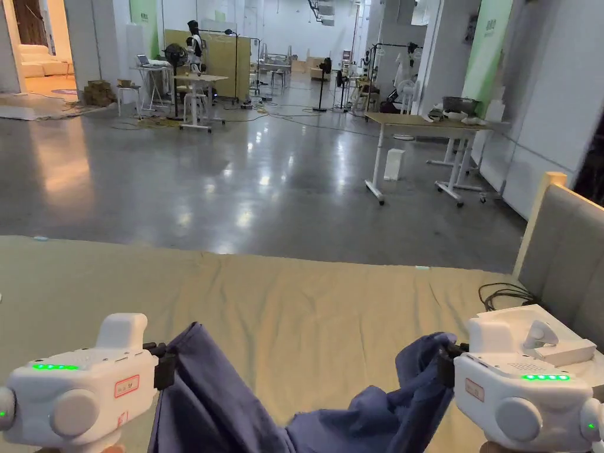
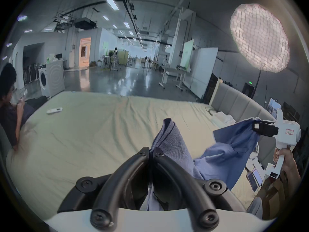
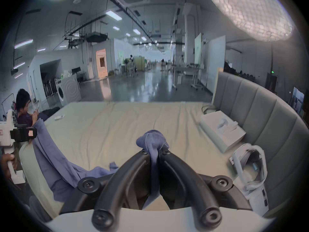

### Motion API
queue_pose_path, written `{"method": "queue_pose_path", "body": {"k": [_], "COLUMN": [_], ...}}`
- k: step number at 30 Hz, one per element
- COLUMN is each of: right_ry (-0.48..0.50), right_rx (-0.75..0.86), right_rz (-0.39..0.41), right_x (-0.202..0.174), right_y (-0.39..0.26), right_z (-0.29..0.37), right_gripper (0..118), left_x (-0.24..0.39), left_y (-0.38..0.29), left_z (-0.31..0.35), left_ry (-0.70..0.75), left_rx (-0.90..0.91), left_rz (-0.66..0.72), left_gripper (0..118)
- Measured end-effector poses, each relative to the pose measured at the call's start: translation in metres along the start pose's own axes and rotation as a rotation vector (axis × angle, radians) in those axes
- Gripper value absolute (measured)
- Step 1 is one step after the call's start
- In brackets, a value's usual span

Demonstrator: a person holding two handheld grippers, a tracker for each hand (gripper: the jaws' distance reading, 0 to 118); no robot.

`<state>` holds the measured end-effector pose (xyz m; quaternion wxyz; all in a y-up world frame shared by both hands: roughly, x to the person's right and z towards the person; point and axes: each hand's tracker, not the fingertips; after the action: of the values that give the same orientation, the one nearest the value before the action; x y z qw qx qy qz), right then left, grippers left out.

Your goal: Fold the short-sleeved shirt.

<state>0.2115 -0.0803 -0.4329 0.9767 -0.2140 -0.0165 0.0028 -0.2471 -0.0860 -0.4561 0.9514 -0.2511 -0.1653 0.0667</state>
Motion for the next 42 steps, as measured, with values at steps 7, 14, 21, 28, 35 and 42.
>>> {"method": "queue_pose_path", "body": {"k": [7,14,21,28,35,42], "right_ry": [-0.081,-0.123,-0.145,-0.175,-0.211,-0.214], "right_rx": [0.132,0.188,0.178,0.147,0.099,0.032], "right_rz": [0.032,0.046,0.005,0.008,0.015,0.051], "right_x": [0.018,0.026,0.029,0.029,0.037,0.042], "right_y": [0.064,0.110,0.141,0.157,0.163,0.128], "right_z": [0.051,0.065,0.047,0.008,-0.045,-0.088], "right_gripper": [6,6,6,6,6,6], "left_x": [-0.044,-0.080,-0.092,-0.089,-0.101,-0.106], "left_y": [0.056,0.097,0.116,0.134,0.143,0.114], "left_z": [0.052,0.072,0.072,0.049,0.010,-0.032], "left_ry": [0.090,0.176,0.199,0.240,0.281,0.289], "left_rx": [0.141,0.192,0.200,0.173,0.141,0.076], "left_rz": [0.013,0.003,0.065,0.050,0.048,0.059], "left_gripper": [4,4,4,4,4,4]}}
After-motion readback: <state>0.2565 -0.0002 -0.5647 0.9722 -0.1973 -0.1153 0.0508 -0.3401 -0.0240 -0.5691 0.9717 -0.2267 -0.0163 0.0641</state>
